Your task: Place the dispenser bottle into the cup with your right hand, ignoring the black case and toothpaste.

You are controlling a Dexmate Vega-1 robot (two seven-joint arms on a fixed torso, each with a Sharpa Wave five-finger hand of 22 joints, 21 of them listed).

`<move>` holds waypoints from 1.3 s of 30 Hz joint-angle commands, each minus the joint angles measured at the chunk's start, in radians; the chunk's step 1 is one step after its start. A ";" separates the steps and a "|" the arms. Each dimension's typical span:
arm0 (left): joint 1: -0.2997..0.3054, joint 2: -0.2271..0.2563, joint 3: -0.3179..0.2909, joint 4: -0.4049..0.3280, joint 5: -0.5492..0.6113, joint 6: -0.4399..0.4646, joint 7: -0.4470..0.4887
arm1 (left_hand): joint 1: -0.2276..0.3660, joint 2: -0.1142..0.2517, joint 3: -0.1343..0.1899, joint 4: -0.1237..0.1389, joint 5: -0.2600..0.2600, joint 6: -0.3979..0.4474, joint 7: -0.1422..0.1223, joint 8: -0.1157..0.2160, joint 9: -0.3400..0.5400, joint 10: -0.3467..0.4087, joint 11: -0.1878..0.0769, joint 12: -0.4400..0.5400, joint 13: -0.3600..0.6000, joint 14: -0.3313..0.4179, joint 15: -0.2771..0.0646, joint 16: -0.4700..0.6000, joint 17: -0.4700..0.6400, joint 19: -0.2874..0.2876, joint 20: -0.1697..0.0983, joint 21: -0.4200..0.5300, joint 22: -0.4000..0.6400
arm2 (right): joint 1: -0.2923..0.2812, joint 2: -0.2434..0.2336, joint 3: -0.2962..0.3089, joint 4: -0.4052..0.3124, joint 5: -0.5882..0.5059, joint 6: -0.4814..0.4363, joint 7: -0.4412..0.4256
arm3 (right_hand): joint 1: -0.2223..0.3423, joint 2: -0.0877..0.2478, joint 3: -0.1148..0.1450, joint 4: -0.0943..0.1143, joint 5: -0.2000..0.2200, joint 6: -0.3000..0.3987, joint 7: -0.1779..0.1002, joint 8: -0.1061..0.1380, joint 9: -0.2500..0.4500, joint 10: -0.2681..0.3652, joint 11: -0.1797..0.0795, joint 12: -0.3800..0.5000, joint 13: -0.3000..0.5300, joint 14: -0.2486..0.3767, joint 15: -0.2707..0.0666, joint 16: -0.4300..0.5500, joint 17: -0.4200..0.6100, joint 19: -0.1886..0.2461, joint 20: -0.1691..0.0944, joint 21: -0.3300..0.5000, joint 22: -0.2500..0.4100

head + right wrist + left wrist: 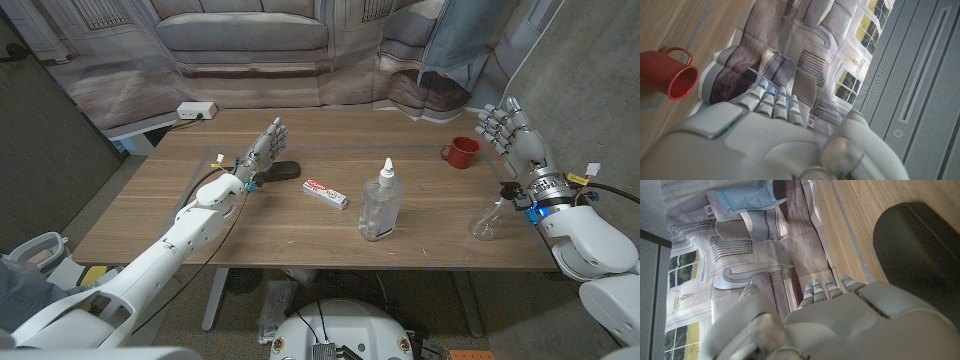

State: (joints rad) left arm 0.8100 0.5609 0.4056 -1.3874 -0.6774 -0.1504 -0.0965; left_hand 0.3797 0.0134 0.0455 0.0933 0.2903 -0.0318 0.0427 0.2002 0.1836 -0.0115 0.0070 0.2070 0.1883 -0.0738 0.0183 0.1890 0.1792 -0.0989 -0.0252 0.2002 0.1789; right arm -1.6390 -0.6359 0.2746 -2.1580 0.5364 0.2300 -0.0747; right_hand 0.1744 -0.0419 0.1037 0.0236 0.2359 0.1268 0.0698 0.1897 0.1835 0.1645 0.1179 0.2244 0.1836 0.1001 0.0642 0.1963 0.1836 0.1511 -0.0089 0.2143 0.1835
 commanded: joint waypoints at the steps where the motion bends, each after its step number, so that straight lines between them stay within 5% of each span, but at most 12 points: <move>1: -0.005 0.009 0.000 -0.014 0.006 0.018 0.007 | 0.014 0.002 -0.006 0.002 -0.005 0.006 0.007 0.000 0.004 0.000 0.002 -0.001 0.002 -0.005 -0.001 -0.001 0.005 -0.009 0.000 -0.001 0.003 | -0.011 0.030 0.044 0.013 0.005 -0.001 0.017 | 0.006 0.005 -0.003 0.000 -0.003 0.010 -0.002 0.007 0.003 0.006 -0.002 -0.004 0.002 0.009 -0.001 -0.003 0.004 0.003 0.000 -0.001 0.005; 39: 0.014 0.006 -0.002 -0.035 0.004 0.011 0.020 | 0.018 0.006 -0.011 0.000 -0.006 0.007 0.007 -0.001 0.004 0.000 -0.002 -0.002 0.002 -0.007 -0.001 -0.001 0.005 -0.013 -0.002 -0.001 0.003 | -0.063 0.101 0.123 0.024 -0.023 0.007 0.034 | 0.011 0.013 -0.004 -0.003 -0.004 0.013 -0.005 0.007 0.003 0.022 -0.005 -0.002 0.002 0.024 -0.009 0.000 0.004 0.008 -0.002 -0.002 0.005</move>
State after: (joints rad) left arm 0.8205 0.5619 0.4021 -1.4025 -0.6784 -0.1446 -0.0849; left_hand 0.3850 0.0187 0.0414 0.0892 0.2835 -0.0320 0.0428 0.2002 0.1836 -0.0115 0.0070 0.2070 0.1883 -0.0749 0.0173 0.1890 0.1791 -0.1045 -0.0309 0.2002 0.1789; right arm -1.6892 -0.5563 0.3819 -2.1397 0.5163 0.2269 -0.0452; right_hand 0.1797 -0.0365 0.1009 0.0208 0.2360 0.1324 0.0643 0.1897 0.1835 0.1807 0.1125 0.2244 0.1835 0.1164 0.0592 0.1963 0.1836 0.1510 -0.0090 0.2147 0.1835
